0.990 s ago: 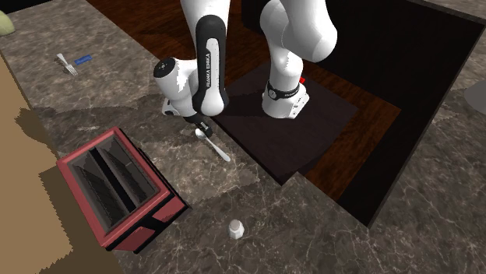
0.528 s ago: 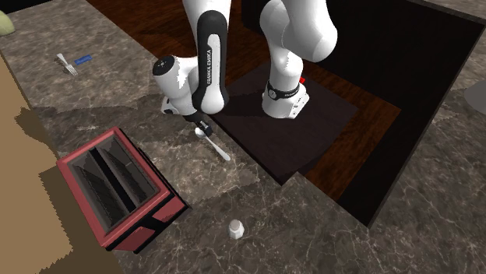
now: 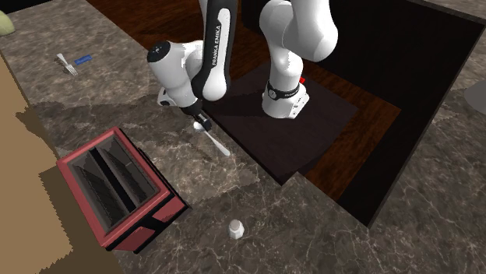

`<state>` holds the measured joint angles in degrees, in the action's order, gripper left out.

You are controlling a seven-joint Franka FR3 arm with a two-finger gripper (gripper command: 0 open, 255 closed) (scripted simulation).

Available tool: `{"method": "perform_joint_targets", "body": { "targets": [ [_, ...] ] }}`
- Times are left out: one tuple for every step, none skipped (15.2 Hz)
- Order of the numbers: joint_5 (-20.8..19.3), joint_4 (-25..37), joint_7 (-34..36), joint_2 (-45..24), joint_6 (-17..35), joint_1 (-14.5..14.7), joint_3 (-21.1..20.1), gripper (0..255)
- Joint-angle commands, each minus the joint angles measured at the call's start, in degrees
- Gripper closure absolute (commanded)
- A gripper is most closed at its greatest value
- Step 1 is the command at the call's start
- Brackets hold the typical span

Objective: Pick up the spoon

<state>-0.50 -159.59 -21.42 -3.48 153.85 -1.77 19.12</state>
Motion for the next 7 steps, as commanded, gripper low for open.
{"method": "perform_joint_targets", "body": {
  "targets": [
    [-1.77, 0.07, 1.24, 2.36, -2.34, 0.04, 0.46, 255],
    [-2.52, 0.02, 1.75, 3.49, -3.37, -0.02, 0.57, 255],
    [-3.21, -0.01, 2.23, 4.61, -4.41, -0.1, 0.65, 255],
    [-3.85, -0.03, 2.67, 5.72, -5.46, -0.2, 0.69, 255],
    [-4.44, -0.02, 3.07, 6.81, -6.51, -0.31, 0.7, 255],
    [-4.52, -0.02, 3.13, 6.98, -6.67, -0.35, 0.68, 255],
    [-4.52, -0.02, 3.13, 6.98, -6.67, -0.36, 0.67, 255]
  ]
}}
